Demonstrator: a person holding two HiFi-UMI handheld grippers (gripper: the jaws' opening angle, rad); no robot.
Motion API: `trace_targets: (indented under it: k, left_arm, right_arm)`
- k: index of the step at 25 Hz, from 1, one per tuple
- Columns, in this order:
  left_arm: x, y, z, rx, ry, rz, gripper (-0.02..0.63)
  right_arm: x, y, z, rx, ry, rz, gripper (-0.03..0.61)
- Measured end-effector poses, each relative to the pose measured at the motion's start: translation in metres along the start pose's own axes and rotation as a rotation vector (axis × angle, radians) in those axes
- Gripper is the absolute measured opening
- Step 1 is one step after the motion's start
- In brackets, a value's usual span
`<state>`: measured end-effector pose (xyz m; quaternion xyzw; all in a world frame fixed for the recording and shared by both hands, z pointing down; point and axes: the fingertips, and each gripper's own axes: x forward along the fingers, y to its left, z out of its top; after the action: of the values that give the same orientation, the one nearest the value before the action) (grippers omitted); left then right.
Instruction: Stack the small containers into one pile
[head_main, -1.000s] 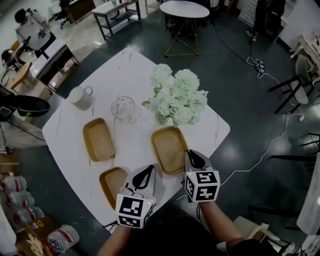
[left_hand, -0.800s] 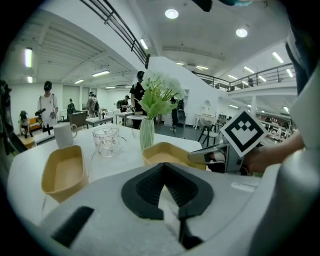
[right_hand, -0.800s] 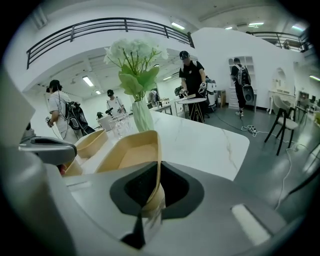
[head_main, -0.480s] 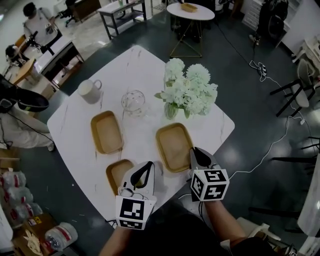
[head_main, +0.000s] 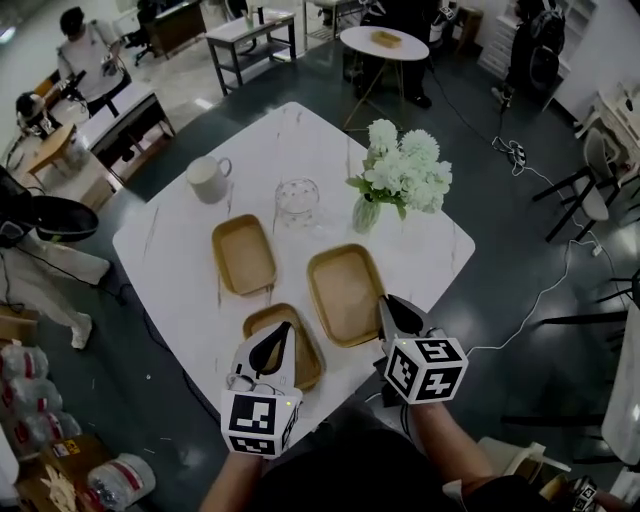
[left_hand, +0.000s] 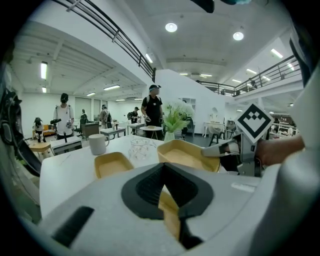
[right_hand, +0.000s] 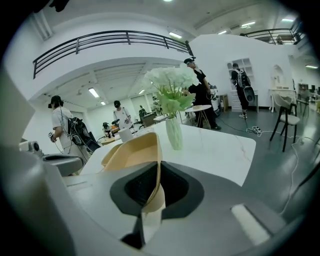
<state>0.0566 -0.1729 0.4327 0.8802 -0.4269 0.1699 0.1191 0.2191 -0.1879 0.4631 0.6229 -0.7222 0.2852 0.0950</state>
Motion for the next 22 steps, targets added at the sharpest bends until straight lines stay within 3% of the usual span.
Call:
trace_targets:
  k: [12,22]
  left_arm:
    - [-0.076,0.051,-0.026,-0.038,-0.007,0.071,-0.006]
    - [-0.110,0.069,-0.050,-0.051,0.013,0.069,-0.006]
  right_arm:
    - [-0.012,0.096,-0.030,-0.004,0.026,0.085,0.015]
    - [-0.015,0.134,-0.062,-0.046,0.061,0.077,0.015]
